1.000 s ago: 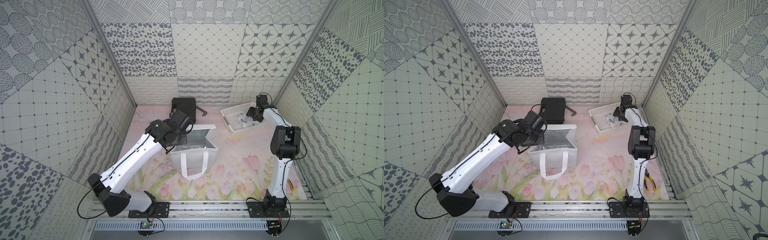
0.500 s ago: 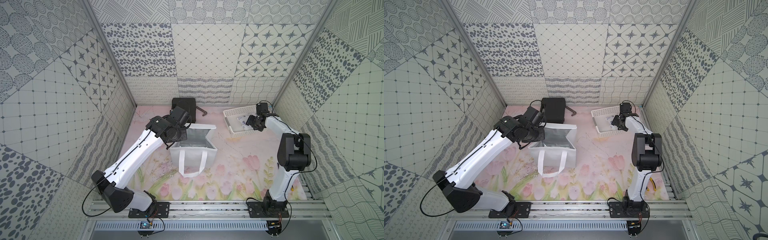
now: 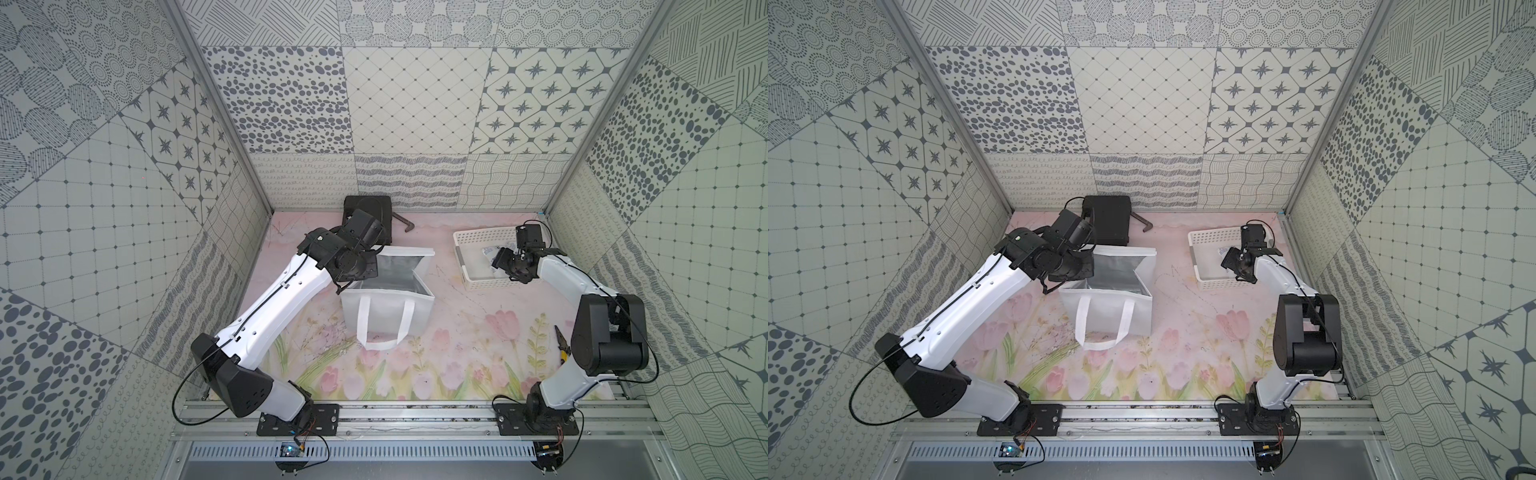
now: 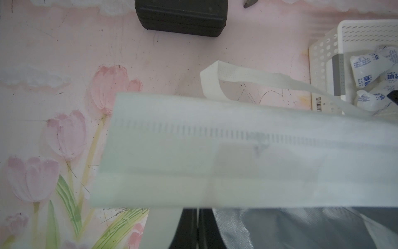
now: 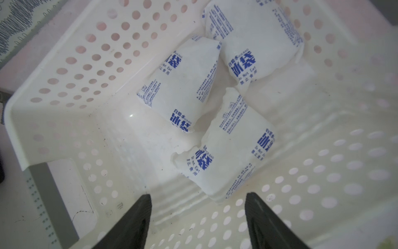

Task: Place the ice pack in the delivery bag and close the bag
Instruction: Pick up the ice pack from the center of the board.

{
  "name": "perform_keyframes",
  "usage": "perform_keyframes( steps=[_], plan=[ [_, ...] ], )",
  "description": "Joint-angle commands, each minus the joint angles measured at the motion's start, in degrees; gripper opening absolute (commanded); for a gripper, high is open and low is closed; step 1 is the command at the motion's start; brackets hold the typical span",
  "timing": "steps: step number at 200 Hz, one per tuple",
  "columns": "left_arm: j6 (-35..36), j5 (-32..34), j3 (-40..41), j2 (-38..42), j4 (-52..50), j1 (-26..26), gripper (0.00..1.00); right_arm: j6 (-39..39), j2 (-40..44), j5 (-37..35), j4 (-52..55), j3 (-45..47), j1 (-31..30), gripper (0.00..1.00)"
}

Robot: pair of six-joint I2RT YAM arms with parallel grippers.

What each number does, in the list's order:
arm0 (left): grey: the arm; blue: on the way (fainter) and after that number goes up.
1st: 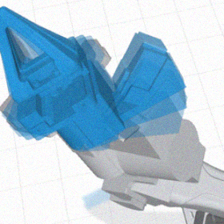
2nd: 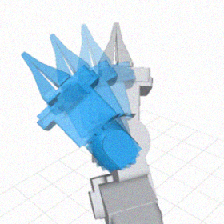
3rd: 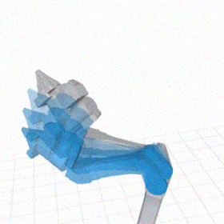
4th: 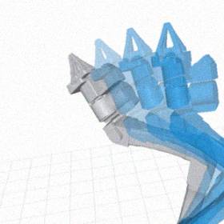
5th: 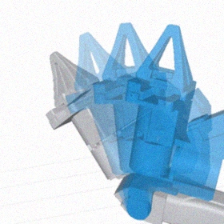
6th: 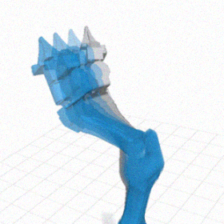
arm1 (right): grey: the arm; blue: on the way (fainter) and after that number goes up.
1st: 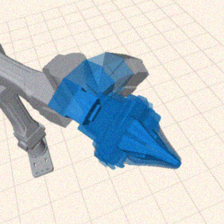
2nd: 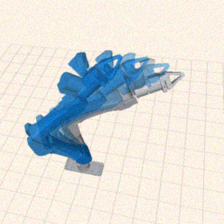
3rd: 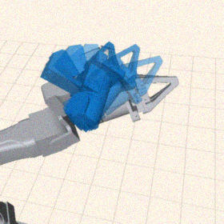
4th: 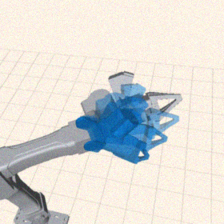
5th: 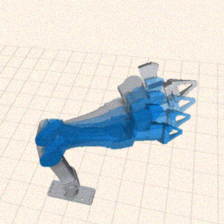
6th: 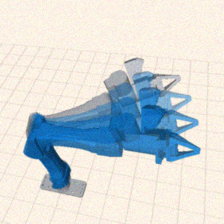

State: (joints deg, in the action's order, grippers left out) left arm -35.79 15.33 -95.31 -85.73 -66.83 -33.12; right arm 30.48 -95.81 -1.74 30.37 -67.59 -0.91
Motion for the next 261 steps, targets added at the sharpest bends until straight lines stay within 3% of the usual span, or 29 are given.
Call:
perform_keyframes(
  steps=[1,90,175,209,237,261],
  plan=[
    [0.5,-2.3,-0.6,0.0,1.7,0.5,0.0,2.0,-4.4,-0.1,2.3,-5.7,-0.1,0.78],
    [-0.6,-3.5,0.1,-0.5,2.7,0.6,0.0,7.4,-23.0,-2.1,2.6,-24.7,1.1,0.79],
    [0.2,-3.6,-0.4,-1.7,2.3,1.3,0.0,8.6,-31.8,-2.3,6.0,-31.3,-0.1,0.85],
    [0.3,-3.8,-0.2,-1.8,2.2,1.5,0.0,8.2,-32.1,-4.4,6.4,-29.3,-1.3,0.89],
    [0.3,-4.2,-0.1,-1.8,2.1,1.4,0.0,7.2,-32.8,-4.3,6.5,-28.7,-1.3,0.83],
    [0.3,-4.3,-0.1,-1.5,1.9,1.5,0.0,5.9,-31.6,-4.3,6.5,-28.4,-1.3,0.69]
  ],
)
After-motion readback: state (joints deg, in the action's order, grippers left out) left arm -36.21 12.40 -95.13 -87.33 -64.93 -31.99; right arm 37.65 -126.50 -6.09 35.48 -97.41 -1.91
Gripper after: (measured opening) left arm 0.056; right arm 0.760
